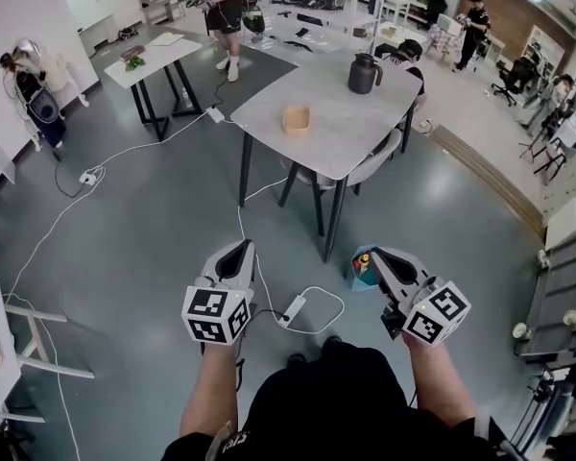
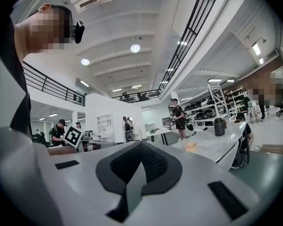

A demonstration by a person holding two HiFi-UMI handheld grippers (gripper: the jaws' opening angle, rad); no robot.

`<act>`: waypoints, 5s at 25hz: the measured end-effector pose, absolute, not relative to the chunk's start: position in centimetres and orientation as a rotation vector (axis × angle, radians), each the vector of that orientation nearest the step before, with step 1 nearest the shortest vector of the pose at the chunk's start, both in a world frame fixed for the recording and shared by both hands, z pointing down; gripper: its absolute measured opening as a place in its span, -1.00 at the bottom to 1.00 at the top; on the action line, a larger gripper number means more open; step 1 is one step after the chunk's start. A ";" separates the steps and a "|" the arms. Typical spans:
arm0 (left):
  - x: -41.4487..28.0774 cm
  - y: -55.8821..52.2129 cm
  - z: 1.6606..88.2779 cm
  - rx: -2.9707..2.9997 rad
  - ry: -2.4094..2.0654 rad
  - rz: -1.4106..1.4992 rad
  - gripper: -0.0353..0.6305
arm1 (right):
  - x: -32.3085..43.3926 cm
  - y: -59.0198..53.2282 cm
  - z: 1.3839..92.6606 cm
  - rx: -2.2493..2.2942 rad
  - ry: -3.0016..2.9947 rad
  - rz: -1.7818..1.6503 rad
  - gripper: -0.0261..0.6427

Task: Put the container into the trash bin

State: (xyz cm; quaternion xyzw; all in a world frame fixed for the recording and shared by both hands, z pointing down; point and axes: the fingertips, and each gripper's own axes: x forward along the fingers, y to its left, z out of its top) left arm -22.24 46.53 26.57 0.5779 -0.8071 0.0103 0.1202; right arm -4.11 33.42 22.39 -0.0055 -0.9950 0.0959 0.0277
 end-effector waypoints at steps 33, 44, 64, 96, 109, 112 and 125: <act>-33.2 16.9 27.4 1.640 -2.307 0.140 -0.87 | -18.8 4.3 24.2 -0.169 -3.059 0.451 -0.94; -36.2 13.9 28.0 1.647 -2.315 0.133 -0.87 | -21.2 2.0 25.0 -0.191 -3.033 0.443 -0.94; -50.6 -1.3 39.2 1.788 -1.997 0.437 -0.59 | -36.0 -7.3 32.1 -0.069 -2.873 0.565 -0.94; -54.4 -7.9 58.2 1.765 -1.447 1.142 -0.56 | -36.1 -11.0 35.2 0.196 -2.781 0.679 -0.94; -54.0 -5.8 51.0 1.848 -1.693 0.957 -0.81 | -35.4 -8.4 32.6 0.202 -2.829 0.620 -0.94; -52.0 -4.2 47.9 1.847 -1.744 0.847 -0.80 | -33.6 -7.6 32.1 0.205 -2.853 0.634 -0.94; -31.6 -1.5 38.0 2.046 -1.792 0.664 -0.80 | -16.6 -4.1 29.9 0.319 -2.968 0.671 -0.94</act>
